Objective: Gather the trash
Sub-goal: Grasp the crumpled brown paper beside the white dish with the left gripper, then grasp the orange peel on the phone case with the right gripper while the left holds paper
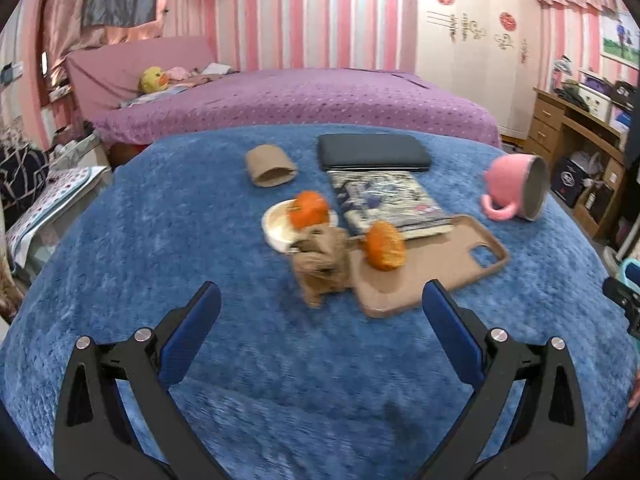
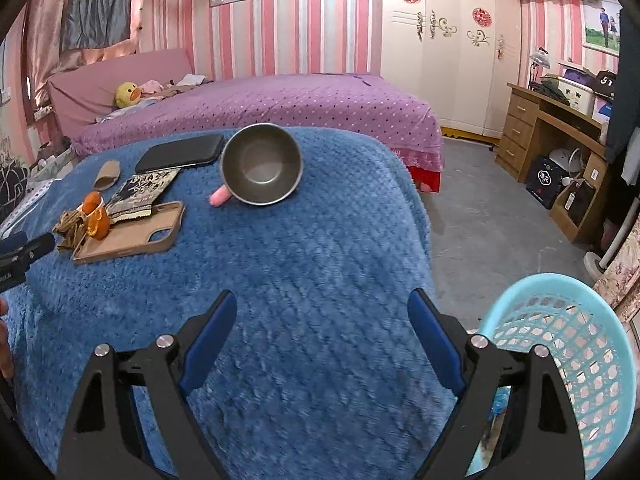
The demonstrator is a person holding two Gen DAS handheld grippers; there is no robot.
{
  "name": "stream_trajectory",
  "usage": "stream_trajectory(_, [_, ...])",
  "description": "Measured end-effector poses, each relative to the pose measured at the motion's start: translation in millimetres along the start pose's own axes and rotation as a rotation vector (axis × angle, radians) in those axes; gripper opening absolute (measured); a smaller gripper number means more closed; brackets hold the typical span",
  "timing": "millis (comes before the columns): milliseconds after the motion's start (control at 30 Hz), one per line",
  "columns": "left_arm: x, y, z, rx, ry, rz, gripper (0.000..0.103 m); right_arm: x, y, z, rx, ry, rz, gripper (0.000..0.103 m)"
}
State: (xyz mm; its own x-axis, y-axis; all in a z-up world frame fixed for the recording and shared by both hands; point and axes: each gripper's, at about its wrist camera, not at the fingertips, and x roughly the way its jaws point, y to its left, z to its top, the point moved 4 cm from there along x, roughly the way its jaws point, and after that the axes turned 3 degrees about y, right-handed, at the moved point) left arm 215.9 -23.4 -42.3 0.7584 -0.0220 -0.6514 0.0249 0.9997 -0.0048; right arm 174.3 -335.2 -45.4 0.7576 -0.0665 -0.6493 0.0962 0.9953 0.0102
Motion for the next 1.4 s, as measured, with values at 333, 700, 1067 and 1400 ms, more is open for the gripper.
stream_trajectory(333, [25,27,7,-0.081,0.056,-0.006,0.097,8,20,5,-0.052,0.008,-0.011,0.086])
stream_trajectory(700, [53,9,15,-0.055,0.119,-0.125,0.040,15,32,11,-0.076,0.018,0.003,0.086])
stream_trajectory(1067, [25,38,12,-0.034,0.075,-0.080,0.037,20,117,26,-0.198,-0.006,0.102,0.086])
stream_trajectory(1400, [32,94,5,-0.131,0.132,-0.031,0.036,43,195,45,-0.266,0.001,0.167,0.085])
